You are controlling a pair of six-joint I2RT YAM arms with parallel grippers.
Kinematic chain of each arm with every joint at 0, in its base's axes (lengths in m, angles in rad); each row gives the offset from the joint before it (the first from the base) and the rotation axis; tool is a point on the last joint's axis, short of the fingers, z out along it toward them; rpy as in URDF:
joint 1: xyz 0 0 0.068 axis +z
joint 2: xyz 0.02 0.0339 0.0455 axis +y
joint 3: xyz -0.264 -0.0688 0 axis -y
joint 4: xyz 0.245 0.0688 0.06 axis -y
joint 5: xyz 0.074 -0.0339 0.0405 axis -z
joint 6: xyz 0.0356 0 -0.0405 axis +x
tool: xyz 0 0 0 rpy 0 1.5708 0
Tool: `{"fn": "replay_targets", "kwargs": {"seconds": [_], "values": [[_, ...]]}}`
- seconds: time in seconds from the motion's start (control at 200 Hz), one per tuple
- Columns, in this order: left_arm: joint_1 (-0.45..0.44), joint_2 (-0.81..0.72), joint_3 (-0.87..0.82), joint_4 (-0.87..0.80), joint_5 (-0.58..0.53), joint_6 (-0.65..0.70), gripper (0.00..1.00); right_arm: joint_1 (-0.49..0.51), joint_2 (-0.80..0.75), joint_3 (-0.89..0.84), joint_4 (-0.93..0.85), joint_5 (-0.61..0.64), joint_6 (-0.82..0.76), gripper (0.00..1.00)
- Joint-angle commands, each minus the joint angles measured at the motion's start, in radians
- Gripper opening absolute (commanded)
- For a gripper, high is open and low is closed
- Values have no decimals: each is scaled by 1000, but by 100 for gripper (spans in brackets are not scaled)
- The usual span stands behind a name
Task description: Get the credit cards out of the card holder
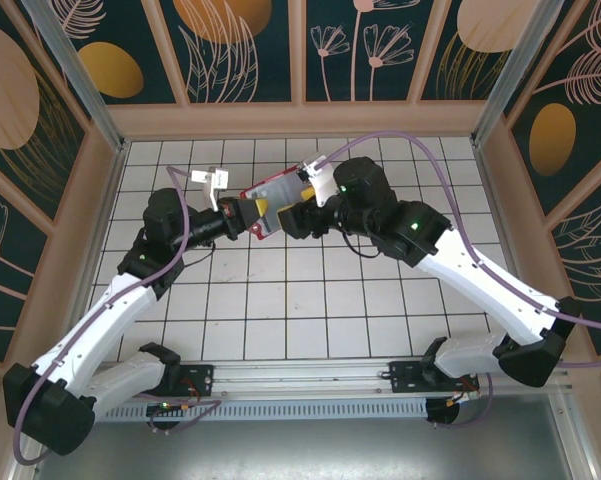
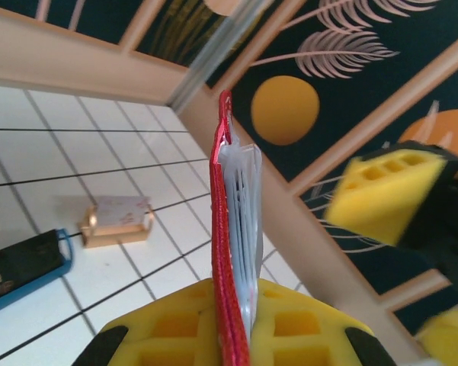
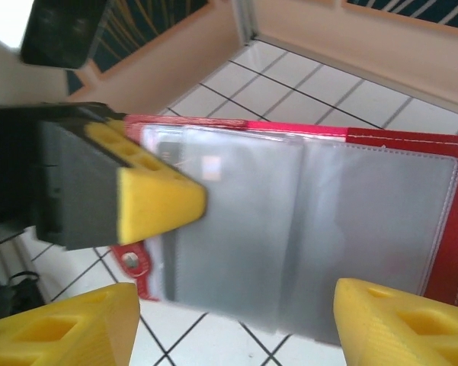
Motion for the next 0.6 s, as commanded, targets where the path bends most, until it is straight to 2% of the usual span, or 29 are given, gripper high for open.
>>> {"fn": "replay_targets", "kwargs": {"seconds": [0.0,0.14,0.31,0.41,0.595], "values": [[3,3,43,102,145,-31,0,6,1,-17,-18,125,40,73],[3,-15,78,37,157,20,0,-1,-11,-31,11,57,71,77],[4,-17,105,45,211,22,0,0,-6,-32,22,25,89,76],[4,-23,110,61,232,19,0,-1,-14,-36,23,19,91,67],[3,-42,107,64,238,31,4,-1,-56,-66,82,-65,98,35]]}}
